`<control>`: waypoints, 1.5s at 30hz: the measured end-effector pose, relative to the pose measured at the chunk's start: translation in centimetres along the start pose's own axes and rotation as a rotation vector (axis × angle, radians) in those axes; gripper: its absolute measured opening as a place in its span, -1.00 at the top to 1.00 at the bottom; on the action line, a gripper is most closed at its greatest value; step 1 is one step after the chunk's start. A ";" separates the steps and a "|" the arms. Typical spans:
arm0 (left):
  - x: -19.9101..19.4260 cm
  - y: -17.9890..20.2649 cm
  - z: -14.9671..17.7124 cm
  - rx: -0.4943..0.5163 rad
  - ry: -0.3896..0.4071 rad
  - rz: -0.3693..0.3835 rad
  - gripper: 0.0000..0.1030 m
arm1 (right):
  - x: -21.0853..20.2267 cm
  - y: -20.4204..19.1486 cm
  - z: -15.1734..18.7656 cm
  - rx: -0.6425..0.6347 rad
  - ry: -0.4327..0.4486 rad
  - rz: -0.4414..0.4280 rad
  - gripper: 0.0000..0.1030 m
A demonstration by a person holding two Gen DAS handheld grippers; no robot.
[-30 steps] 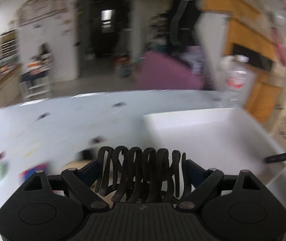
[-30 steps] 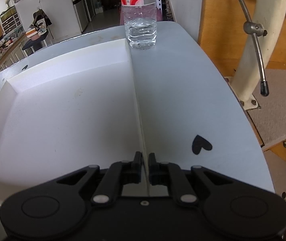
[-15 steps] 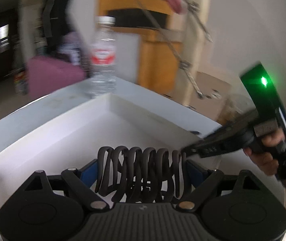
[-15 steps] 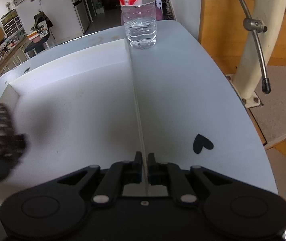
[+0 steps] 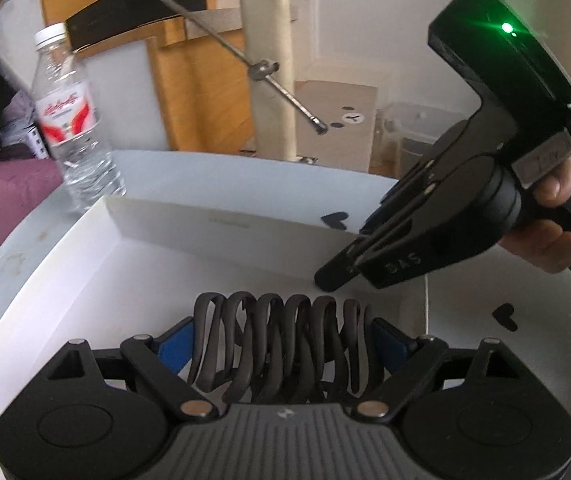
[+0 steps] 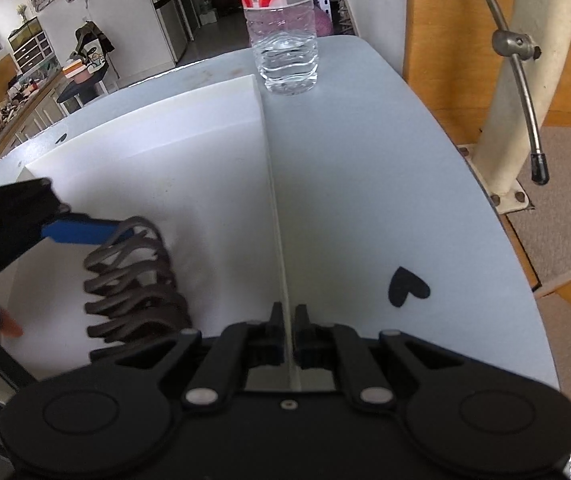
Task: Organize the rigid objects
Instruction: 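Carry the claw clip into the white tray and open the left gripper, then move the left gripper back to the beige wooden block and grasp it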
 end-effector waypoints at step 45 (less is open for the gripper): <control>-25.4 -7.1 16.5 -0.655 0.071 -0.778 -1.00 | -0.1 0.0 0.2 -0.029 0.018 -0.018 0.91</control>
Point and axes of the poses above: each gripper's, at about its wrist camera, not at the fingertips, and x roughly the way its jaws point, y to its right, z to its underside, the point moved 8 cm from there along x, roughly the way its jaws point, and after that the axes turned 8 degrees about -z, right-handed, at the moved point
